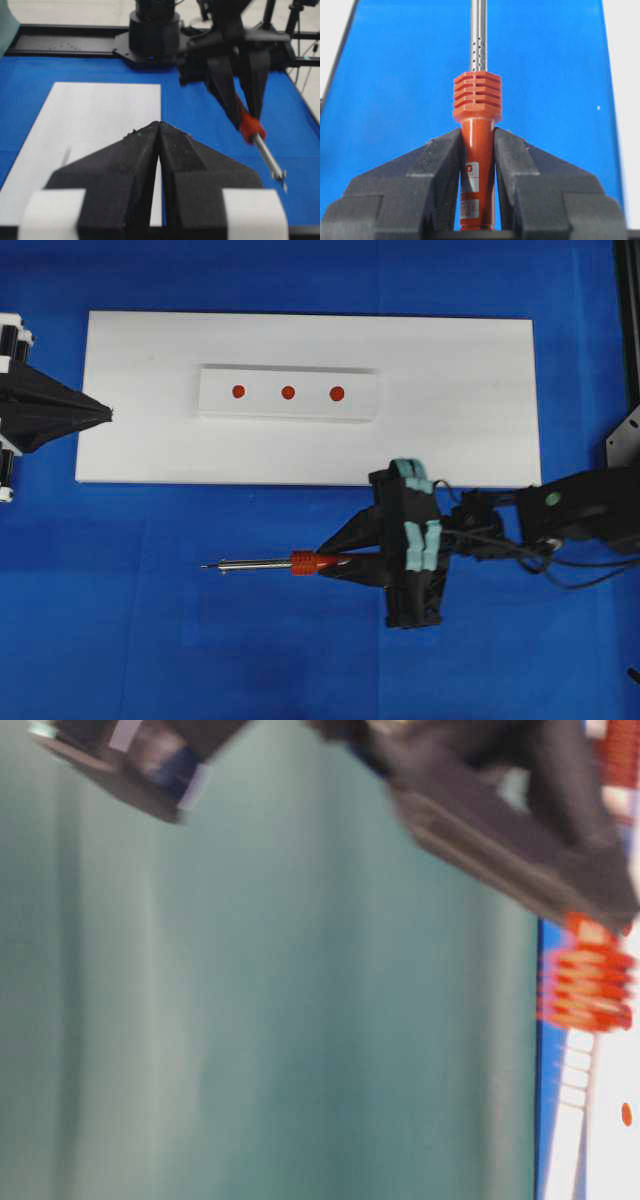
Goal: Touch the tip of the soldering iron to the mark.
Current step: 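Close the right gripper on the soldering iron's red handle, then lift the iron and carry it above the red-dotted strip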
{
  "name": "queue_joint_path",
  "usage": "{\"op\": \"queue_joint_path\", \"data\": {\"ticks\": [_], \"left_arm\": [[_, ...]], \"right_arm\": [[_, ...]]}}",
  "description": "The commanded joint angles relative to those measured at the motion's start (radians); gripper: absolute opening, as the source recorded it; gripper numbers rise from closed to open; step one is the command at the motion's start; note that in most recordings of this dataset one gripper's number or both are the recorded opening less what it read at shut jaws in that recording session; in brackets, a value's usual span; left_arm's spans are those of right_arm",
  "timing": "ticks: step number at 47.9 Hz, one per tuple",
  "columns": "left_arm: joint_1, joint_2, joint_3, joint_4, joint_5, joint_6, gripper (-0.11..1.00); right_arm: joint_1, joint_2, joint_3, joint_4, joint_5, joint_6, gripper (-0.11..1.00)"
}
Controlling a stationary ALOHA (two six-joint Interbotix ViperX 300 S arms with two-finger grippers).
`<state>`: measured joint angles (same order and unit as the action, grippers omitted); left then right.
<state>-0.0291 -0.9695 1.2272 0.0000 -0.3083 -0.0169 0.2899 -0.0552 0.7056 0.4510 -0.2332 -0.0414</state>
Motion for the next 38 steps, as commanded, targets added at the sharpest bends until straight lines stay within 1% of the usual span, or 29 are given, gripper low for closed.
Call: {"op": "queue_joint_path", "data": {"ticks": [1, 7, 14, 18, 22, 26, 38], "left_arm": [[-0.009, 0.003, -0.011, -0.002, -0.011, -0.002, 0.0], [-0.009, 0.005, -0.011, -0.002, -0.011, -0.002, 0.0], [-0.011, 0.005, -0.011, -0.002, -0.012, -0.002, 0.0], [-0.011, 0.005, -0.011, -0.002, -0.011, -0.002, 0.0], [-0.011, 0.005, -0.011, -0.002, -0.011, -0.002, 0.0], [-0.017, 0.005, -0.011, -0.002, -0.011, -0.002, 0.0], [-0.026, 0.005, -0.011, -0.003, -0.011, -0.002, 0.0]], "right_arm": [[-0.012, -0.083, -0.025, -0.002, 0.061, -0.018, 0.06], [-0.021, -0.123, -0.035, -0.002, 0.11, -0.032, 0.06], [-0.025, -0.12, -0.044, -0.008, 0.124, -0.038, 0.06], [-0.026, -0.118, -0.049, -0.015, 0.126, -0.04, 0.06], [-0.044, -0.118, -0.049, -0.034, 0.127, -0.043, 0.06], [-0.08, -0.118, -0.049, -0.055, 0.147, -0.057, 0.06], [-0.265, -0.121, -0.064, -0.156, 0.259, -0.137, 0.06]]}}
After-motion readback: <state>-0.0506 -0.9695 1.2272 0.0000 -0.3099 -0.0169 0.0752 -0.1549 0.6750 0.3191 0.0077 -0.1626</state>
